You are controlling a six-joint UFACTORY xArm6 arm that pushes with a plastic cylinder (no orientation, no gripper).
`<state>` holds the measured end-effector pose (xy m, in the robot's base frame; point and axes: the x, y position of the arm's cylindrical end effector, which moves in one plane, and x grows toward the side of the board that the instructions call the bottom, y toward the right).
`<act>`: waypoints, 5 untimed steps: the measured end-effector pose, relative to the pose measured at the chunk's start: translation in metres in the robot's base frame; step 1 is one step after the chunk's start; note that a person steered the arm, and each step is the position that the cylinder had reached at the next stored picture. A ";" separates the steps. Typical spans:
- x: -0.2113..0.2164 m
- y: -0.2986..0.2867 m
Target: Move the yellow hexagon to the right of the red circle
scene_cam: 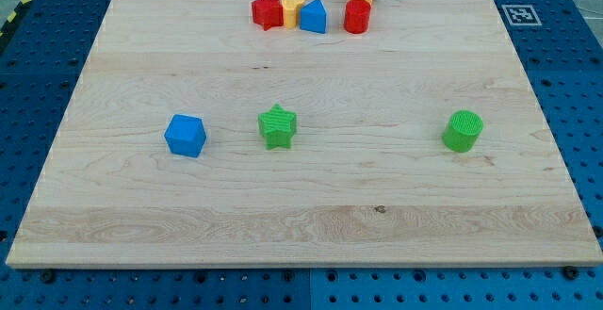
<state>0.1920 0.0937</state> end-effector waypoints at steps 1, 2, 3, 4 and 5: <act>0.000 -0.025; 0.000 -0.025; 0.002 -0.054; 0.001 -0.108; 0.001 -0.130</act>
<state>0.1931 -0.0366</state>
